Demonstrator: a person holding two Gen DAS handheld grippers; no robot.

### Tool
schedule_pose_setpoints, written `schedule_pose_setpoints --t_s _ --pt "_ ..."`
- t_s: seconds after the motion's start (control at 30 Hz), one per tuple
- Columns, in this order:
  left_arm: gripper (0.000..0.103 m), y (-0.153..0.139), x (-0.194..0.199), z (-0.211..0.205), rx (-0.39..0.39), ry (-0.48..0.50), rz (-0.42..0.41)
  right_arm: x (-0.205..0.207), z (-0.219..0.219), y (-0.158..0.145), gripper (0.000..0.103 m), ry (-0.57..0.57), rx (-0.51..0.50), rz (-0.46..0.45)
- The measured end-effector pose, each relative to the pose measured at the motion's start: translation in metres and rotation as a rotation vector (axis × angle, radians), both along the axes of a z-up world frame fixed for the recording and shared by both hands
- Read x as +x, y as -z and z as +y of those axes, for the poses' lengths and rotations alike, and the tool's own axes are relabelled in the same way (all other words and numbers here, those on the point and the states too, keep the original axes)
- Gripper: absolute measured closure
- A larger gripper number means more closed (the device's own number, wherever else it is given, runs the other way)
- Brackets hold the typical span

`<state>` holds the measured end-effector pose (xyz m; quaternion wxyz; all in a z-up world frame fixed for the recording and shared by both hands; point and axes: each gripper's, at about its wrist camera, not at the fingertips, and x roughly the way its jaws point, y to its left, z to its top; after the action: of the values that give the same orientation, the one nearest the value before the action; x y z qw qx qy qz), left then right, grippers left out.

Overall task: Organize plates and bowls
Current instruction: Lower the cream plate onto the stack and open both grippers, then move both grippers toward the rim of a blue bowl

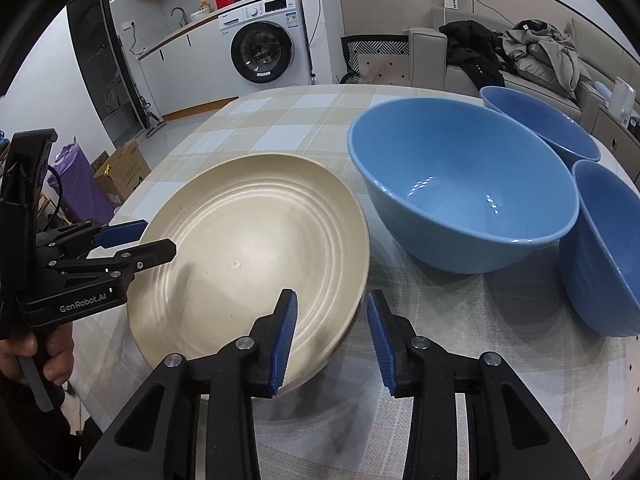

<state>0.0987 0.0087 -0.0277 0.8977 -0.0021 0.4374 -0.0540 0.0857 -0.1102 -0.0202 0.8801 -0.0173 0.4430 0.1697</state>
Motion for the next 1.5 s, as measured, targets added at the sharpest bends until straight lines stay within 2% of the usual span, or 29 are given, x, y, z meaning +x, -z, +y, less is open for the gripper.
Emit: schedule_pose_setpoints --t_s 0.07,0.1,0.23,0.3,0.4,0.6,0.8,1.0,1.13,1.5 --pt "0.030 -0.005 -0.003 -0.002 -0.007 0.010 -0.012 -0.003 -0.002 -0.006 0.062 0.004 0.012 -0.010" --pt "0.027 -0.007 -0.004 -0.003 -0.019 0.018 -0.020 -0.004 -0.004 -0.010 0.053 0.002 0.026 -0.017" --pt "0.021 -0.016 -0.009 -0.008 -0.076 0.049 -0.025 -0.010 -0.011 -0.024 0.034 -0.007 0.082 -0.041" --pt "0.016 -0.021 -0.012 -0.010 -0.099 0.065 -0.035 -0.013 -0.014 -0.032 0.029 -0.006 0.096 -0.056" --pt "0.001 -0.030 -0.016 -0.016 -0.108 0.066 -0.059 -0.017 -0.019 -0.043 0.022 -0.002 0.102 -0.081" --pt "0.001 -0.054 -0.017 -0.036 -0.114 0.078 -0.096 -0.026 -0.041 -0.068 0.009 0.044 0.118 -0.141" --pt "0.001 -0.090 -0.014 -0.067 -0.088 0.117 -0.156 -0.036 -0.074 -0.096 0.005 0.098 0.135 -0.192" --pt "0.001 -0.121 -0.002 -0.091 -0.135 0.142 -0.176 -0.044 -0.111 -0.127 0.003 0.156 0.154 -0.243" --pt "0.001 -0.137 0.006 -0.109 -0.130 0.160 -0.194 -0.050 -0.131 -0.145 0.003 0.187 0.132 -0.267" --pt "0.001 -0.160 0.040 -0.151 -0.122 0.210 -0.203 -0.045 -0.171 -0.186 0.003 0.252 0.088 -0.313"
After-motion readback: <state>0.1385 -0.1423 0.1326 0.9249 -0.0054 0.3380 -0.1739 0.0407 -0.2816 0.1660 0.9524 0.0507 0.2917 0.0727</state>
